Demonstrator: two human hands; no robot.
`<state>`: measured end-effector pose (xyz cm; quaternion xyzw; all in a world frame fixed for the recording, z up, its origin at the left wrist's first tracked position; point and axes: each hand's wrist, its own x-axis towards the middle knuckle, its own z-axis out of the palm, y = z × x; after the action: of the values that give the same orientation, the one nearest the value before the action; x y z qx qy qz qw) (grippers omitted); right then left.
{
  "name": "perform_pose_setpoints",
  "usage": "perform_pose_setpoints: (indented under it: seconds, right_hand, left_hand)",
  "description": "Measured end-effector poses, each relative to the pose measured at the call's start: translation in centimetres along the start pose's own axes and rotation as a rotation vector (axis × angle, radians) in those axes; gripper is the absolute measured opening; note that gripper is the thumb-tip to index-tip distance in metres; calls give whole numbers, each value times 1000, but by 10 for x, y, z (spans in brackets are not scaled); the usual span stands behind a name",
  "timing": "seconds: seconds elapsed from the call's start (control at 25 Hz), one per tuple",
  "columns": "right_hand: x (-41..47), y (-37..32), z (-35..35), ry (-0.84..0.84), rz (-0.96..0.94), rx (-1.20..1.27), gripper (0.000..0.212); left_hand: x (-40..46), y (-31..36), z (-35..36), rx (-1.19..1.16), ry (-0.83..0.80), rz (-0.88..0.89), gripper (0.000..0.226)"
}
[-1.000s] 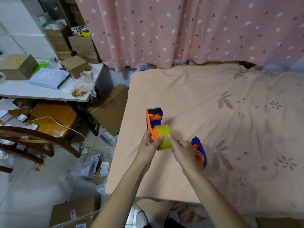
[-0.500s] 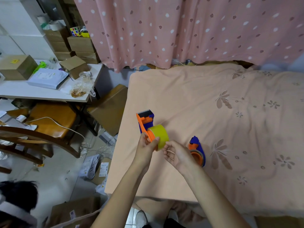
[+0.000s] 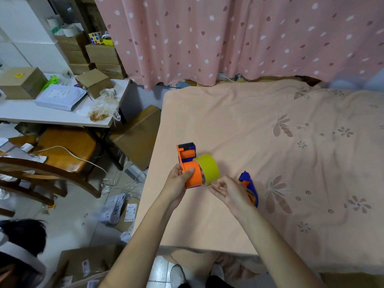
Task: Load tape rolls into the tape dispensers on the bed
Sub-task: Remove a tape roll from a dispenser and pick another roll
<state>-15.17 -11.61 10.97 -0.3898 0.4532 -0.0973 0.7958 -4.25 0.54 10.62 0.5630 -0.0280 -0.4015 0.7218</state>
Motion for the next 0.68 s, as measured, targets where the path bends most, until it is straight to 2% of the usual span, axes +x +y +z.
perform_pose_setpoints:
  seconds: [0.08, 0.2, 0.32, 0.44, 0.48, 0.56, 0.68]
  right_hand:
    - [6, -15, -13, 79, -90, -128, 22]
    - [12, -57, -42, 88, -300, -519, 20]
    - [15, -104, -51, -39, -492, -1077, 19]
    - [8, -122, -22, -249, -580, -1675, 30]
    - [6, -122, -9, -296, -602, -1783, 30]
    - [7, -119, 10, -370, -706, -1816, 36]
    - [12, -117, 23, -326, -806, -1867, 40]
  left_hand:
    - [2, 4, -6, 60, -23, 17, 22]
    - [5, 13, -17, 211, -56, 58, 30]
    - [16, 21, -18, 388, -72, 90, 40]
    - [22, 20, -2, 469, -122, 99, 41]
    - [23, 17, 5, 496, -142, 102, 39]
    - [24, 9, 18, 560, -178, 97, 39]
    - [20, 2, 27, 546, -230, 85, 36]
